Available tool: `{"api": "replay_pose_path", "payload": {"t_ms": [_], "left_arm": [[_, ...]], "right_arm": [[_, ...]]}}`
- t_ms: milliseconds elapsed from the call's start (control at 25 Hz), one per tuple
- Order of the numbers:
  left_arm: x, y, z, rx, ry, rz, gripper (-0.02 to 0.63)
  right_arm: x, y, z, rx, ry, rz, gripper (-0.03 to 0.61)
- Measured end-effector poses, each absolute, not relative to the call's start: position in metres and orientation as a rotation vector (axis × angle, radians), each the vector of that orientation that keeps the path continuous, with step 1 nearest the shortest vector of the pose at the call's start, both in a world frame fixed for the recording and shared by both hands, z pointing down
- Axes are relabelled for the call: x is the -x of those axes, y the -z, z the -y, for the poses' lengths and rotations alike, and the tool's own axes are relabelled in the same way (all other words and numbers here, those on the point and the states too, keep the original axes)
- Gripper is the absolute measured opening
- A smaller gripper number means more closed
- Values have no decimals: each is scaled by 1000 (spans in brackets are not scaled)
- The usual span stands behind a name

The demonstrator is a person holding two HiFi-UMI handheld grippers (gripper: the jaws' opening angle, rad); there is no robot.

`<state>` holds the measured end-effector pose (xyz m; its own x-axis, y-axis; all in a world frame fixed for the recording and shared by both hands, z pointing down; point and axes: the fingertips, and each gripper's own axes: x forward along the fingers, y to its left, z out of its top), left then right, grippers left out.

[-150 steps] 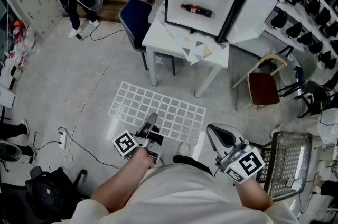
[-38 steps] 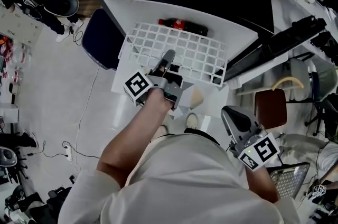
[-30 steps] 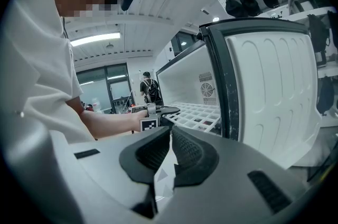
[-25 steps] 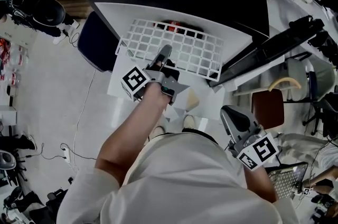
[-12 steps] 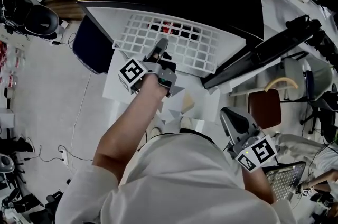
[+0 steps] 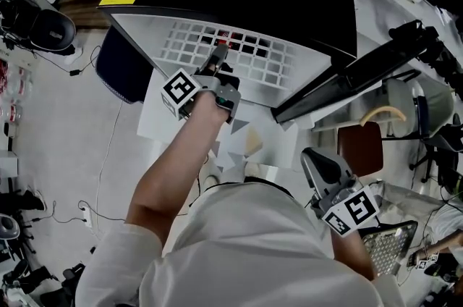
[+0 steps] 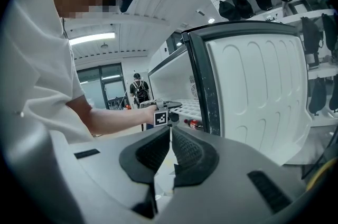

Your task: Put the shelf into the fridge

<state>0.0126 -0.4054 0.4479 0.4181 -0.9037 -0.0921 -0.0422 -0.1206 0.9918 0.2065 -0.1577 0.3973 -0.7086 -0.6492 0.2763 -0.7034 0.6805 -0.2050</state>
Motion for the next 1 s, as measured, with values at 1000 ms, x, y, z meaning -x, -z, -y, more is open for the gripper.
{"api": "replay_pose_path", "payload": {"t_ms": [1000], "left_arm": [[-20,-446,443,-1580,922,920,46]], "right_arm": [[-215,-394,160,-1152,-439,2664,23]]}}
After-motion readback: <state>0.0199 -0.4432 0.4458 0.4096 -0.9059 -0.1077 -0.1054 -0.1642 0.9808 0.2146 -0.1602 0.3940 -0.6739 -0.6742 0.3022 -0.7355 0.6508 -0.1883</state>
